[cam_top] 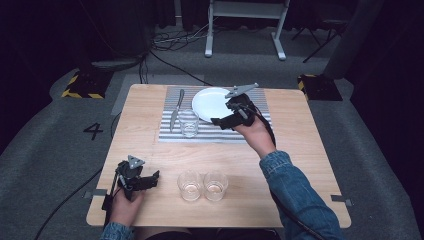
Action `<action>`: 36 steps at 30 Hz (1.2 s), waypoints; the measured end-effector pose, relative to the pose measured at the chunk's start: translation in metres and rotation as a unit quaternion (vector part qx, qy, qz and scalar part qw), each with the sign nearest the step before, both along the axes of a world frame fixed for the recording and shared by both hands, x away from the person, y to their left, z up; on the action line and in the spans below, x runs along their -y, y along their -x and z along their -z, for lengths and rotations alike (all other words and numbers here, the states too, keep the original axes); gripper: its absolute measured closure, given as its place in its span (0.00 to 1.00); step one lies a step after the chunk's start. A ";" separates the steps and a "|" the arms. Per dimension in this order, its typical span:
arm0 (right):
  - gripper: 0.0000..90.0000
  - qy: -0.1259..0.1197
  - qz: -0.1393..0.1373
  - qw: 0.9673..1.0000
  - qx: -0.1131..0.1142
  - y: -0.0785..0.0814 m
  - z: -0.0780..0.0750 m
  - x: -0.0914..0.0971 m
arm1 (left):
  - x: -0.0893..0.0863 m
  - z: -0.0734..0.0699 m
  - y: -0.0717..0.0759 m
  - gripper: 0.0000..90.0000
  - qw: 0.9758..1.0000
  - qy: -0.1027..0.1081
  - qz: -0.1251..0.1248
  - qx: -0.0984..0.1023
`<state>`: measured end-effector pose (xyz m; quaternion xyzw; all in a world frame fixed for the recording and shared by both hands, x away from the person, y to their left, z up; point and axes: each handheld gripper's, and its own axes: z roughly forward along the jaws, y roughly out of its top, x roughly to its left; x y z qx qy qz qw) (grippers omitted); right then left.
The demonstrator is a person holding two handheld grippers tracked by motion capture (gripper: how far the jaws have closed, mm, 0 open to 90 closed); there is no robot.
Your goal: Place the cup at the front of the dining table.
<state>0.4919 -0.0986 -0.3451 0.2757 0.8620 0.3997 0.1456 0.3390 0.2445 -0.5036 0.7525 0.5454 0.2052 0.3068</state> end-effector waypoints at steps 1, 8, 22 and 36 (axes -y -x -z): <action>0.16 -0.001 -0.001 1.000 0.004 0.001 -0.001 0.005 | 0.000 0.000 0.000 0.17 1.000 0.000 0.000 0.000; 0.16 -0.002 0.014 1.000 0.006 0.011 -0.009 0.035 | 0.000 0.000 0.000 0.17 1.000 0.001 0.000 0.000; 0.16 0.012 0.041 0.999 0.020 0.037 -0.015 0.094 | 0.000 0.000 0.000 0.17 1.000 0.000 0.000 0.000; 0.16 0.027 0.044 0.999 -0.016 0.059 -0.007 0.144 | 0.000 0.000 0.000 0.17 1.000 0.000 0.000 0.000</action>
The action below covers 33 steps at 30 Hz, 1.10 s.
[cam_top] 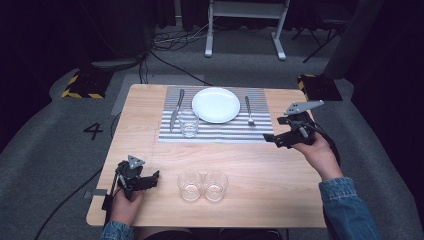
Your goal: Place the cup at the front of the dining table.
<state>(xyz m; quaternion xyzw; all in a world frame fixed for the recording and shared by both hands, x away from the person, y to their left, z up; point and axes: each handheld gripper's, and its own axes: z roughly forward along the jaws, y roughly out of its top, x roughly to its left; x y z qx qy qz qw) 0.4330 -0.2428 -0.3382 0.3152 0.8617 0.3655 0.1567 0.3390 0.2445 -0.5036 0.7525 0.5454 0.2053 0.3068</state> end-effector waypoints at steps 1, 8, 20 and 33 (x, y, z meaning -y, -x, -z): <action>0.16 0.003 0.001 1.000 0.002 0.001 0.002 0.004 | 0.000 0.000 0.000 0.17 1.000 0.001 -0.001 0.000; 0.16 0.004 0.024 1.000 -0.020 0.014 0.018 0.028 | 0.000 0.000 0.000 0.17 1.000 0.001 0.000 0.000; 0.16 0.001 0.054 0.997 -0.049 0.029 0.056 0.060 | 0.000 0.000 0.000 0.17 1.000 0.001 0.000 -0.001; 0.16 -0.014 0.080 0.993 -0.083 0.042 0.101 0.083 | 0.000 0.000 0.000 0.17 1.000 0.001 0.000 0.000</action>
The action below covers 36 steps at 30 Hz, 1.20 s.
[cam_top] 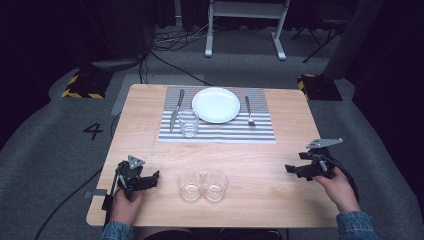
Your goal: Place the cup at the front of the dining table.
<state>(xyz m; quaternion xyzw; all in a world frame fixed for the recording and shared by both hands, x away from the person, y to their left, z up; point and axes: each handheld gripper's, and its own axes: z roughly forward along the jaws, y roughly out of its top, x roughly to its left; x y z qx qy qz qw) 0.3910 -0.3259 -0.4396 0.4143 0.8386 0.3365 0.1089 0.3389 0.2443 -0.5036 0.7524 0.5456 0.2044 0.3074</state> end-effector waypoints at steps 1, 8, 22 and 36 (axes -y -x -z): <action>0.16 0.000 0.002 1.000 -0.001 0.001 0.002 0.001 | 0.000 0.000 0.000 0.17 1.000 0.001 -0.001 0.001; 0.16 0.001 -0.002 1.000 -0.006 0.008 0.022 0.007 | 0.000 0.000 0.000 0.17 1.000 0.000 0.000 0.002; 0.16 0.007 0.012 0.999 0.031 0.024 0.056 0.012 | 0.000 0.000 0.000 0.17 1.000 0.001 -0.001 0.001; 0.12 0.010 0.033 0.997 0.074 0.030 0.065 0.006 | 0.000 0.000 0.000 0.17 1.000 0.000 -0.001 0.001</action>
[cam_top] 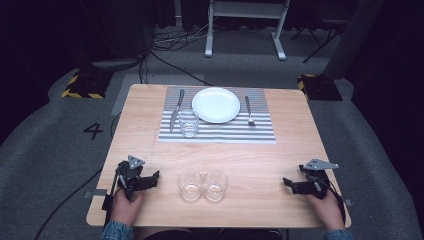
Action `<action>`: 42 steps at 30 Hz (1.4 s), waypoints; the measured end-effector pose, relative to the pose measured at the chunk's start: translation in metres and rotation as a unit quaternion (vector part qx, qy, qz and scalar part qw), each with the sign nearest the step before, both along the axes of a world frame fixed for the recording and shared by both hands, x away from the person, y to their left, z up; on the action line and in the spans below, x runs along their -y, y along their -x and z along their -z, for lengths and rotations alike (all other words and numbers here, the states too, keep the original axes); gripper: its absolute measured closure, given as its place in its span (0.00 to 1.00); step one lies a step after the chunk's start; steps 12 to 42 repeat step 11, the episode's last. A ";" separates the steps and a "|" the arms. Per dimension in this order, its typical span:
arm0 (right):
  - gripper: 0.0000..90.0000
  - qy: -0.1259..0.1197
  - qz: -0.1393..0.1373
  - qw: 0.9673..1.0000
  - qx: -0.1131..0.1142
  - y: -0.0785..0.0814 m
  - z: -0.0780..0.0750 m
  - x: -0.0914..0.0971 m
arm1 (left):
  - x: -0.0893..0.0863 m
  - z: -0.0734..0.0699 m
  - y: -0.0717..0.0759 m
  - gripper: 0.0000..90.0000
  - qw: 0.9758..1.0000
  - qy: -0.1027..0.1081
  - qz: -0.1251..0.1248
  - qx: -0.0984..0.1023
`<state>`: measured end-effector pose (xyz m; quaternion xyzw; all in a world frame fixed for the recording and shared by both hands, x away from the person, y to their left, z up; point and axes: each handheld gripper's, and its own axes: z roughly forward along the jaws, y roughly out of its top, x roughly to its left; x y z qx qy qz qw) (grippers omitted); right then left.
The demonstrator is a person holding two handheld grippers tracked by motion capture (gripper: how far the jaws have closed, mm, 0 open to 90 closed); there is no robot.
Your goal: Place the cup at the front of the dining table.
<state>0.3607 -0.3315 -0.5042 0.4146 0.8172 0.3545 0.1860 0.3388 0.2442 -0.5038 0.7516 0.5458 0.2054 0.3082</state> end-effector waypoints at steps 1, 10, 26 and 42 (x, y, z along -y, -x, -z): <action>0.12 0.001 0.000 1.000 0.001 0.000 0.000 0.000 | 0.000 0.000 0.000 0.17 1.000 0.001 0.000 0.000; 0.11 0.003 0.004 1.000 0.001 0.000 0.000 -0.001 | 0.000 0.000 0.000 0.17 1.000 0.001 0.000 0.000; 0.11 0.003 0.005 1.000 0.001 0.000 0.000 -0.001 | 0.000 0.000 0.000 0.17 1.000 0.001 -0.001 0.000; 0.11 0.003 0.005 1.000 0.001 0.000 0.000 -0.001 | 0.000 0.000 0.000 0.17 1.000 0.001 -0.001 0.000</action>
